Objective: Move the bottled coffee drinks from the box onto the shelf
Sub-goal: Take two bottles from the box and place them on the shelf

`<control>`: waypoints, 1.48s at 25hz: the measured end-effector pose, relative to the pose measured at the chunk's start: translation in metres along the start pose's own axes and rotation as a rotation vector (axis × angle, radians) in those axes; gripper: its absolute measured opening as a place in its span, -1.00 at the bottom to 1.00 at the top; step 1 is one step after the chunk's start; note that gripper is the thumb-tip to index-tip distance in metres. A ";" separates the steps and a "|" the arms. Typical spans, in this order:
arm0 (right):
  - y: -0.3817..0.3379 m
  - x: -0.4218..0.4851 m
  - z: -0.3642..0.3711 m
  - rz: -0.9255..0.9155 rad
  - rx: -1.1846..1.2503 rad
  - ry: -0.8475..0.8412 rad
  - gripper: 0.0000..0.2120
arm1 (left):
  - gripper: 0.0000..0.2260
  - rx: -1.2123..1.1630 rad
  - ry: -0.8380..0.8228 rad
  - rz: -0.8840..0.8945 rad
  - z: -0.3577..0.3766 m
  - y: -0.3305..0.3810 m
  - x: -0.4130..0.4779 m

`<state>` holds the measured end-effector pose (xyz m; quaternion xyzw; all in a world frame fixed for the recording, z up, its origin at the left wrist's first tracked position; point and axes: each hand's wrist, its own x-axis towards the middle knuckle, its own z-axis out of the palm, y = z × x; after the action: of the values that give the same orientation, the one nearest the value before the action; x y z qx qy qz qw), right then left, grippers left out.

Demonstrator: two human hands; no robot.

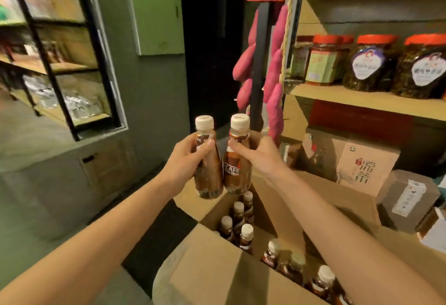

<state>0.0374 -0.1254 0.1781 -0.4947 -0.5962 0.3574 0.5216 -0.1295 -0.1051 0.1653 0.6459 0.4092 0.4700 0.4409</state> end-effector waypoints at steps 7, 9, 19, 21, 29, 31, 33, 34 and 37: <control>-0.068 0.032 0.186 -0.125 0.113 -0.314 -0.94 | -0.76 0.037 0.414 0.020 -0.191 0.015 -0.056; -0.086 0.039 0.247 -0.135 0.150 -0.380 -0.94 | -0.81 0.056 0.494 0.035 -0.249 0.016 -0.073; -0.176 0.112 0.592 -0.178 0.328 -0.606 -0.93 | -0.86 0.235 0.716 0.037 -0.587 0.020 -0.108; -0.187 0.134 0.653 -0.166 0.347 -0.628 -0.82 | -0.88 0.247 0.744 0.022 -0.643 0.019 -0.103; -0.191 0.267 0.849 -0.165 0.367 -0.701 -0.71 | -0.92 0.244 0.852 -0.021 -0.829 -0.044 -0.027; -0.186 0.313 0.893 -0.189 0.365 -0.716 -0.72 | -0.92 0.247 0.866 -0.024 -0.875 -0.062 0.008; -0.183 0.368 0.937 -0.201 0.354 -0.727 -0.75 | -0.92 0.235 0.888 -0.029 -0.924 -0.078 0.053; -0.184 0.394 0.957 -0.202 0.341 -0.736 -0.77 | -0.92 0.235 0.892 -0.035 -0.948 -0.083 0.074; -0.184 0.468 1.018 -0.226 0.313 -0.764 -0.91 | -0.90 0.219 0.886 -0.028 -1.015 -0.102 0.137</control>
<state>-0.9796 0.3695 0.2736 -0.1730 -0.7357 0.5418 0.3679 -1.0926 0.2399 0.2735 0.4198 0.6144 0.6488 0.1589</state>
